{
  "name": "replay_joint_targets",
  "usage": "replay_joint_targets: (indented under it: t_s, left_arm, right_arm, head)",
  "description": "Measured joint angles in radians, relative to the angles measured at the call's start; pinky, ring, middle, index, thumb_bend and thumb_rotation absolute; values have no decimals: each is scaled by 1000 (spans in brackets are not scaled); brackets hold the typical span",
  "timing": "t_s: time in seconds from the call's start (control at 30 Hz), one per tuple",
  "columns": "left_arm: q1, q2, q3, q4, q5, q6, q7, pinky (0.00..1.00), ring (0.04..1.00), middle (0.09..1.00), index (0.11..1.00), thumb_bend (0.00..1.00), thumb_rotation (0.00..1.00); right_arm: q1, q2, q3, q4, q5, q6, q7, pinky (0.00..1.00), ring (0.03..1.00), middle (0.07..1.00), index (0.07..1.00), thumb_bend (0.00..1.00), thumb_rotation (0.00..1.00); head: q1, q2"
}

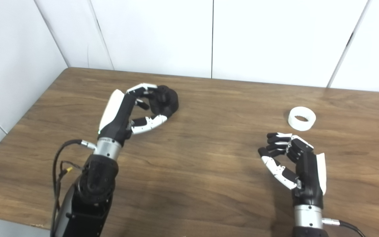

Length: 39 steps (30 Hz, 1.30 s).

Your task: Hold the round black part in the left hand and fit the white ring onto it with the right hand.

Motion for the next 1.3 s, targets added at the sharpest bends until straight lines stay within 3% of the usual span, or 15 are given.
replay_joint_targets:
  t_s: [0.2,0.47,0.67,0.87,1.3]
  left_arm:
    - [-35,30,-1,60,37,12,-4,694,823,859,820,698,392]
    - [-110,47,-27,216,104,3,18,684,853,891,843,799,413]
    - [-153,45,-49,347,135,-7,66,876,951,948,861,852,478]
    - [-199,52,-68,467,164,-12,115,992,998,986,874,894,521]
    - [-263,80,-104,636,215,29,147,1000,1000,1000,911,946,550]
  right_arm:
    - [0,-1,-3,-1,1,0,0,422,518,628,499,504,154]
    - [0,-5,-6,0,2,0,0,428,525,635,499,504,153]
    - [0,-5,-6,-1,3,0,0,429,526,637,499,504,154]
    - [1,-5,-7,-1,4,0,0,428,531,639,499,504,155]
    - [1,-8,-11,-2,5,0,1,425,530,643,499,504,156]
  head:
    - [0,0]
    - [0,-5]
    - [-2,-5]
    - [-8,-3]
    - [-14,-3]
